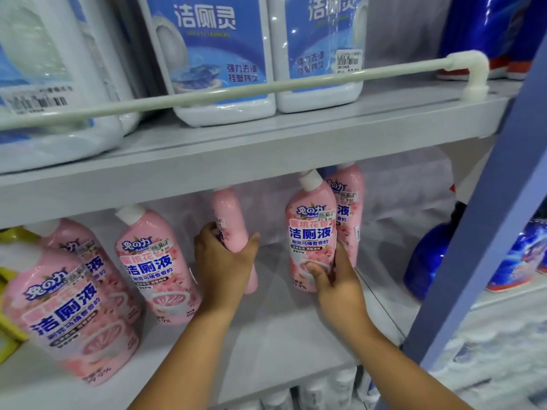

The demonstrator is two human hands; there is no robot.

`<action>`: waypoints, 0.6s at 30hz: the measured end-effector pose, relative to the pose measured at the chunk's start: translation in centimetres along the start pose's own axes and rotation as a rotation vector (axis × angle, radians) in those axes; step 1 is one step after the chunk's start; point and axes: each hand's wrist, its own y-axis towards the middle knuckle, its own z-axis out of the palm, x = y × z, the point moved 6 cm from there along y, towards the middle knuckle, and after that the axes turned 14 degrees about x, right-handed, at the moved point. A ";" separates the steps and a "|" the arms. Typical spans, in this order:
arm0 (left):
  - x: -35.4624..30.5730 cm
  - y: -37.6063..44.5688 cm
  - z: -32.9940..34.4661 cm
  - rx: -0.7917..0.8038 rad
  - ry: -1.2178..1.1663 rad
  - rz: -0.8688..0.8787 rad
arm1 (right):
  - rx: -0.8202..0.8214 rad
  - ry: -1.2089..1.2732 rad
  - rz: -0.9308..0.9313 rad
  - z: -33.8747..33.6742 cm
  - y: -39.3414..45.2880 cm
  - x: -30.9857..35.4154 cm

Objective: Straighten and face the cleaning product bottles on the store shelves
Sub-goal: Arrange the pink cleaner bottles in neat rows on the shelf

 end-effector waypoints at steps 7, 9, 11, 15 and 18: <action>2.4 -1.3 1.5 0.347 -0.194 0.024 | 0.051 0.074 0.000 1.1 1.2 0.2; 3.4 -1.2 1.2 0.344 -0.215 -0.002 | 0.081 0.089 0.017 1.8 2.3 0.3; 3.5 -1.2 0.8 0.272 -0.149 -0.011 | 0.112 0.097 0.036 2.5 3.8 0.3; 2.3 -1.2 0.4 0.113 -0.012 -0.003 | 0.121 0.079 0.046 3.1 5.4 1.1; 2.8 -0.4 1.3 0.172 -0.154 0.026 | 0.149 0.056 0.039 3.4 6.1 1.5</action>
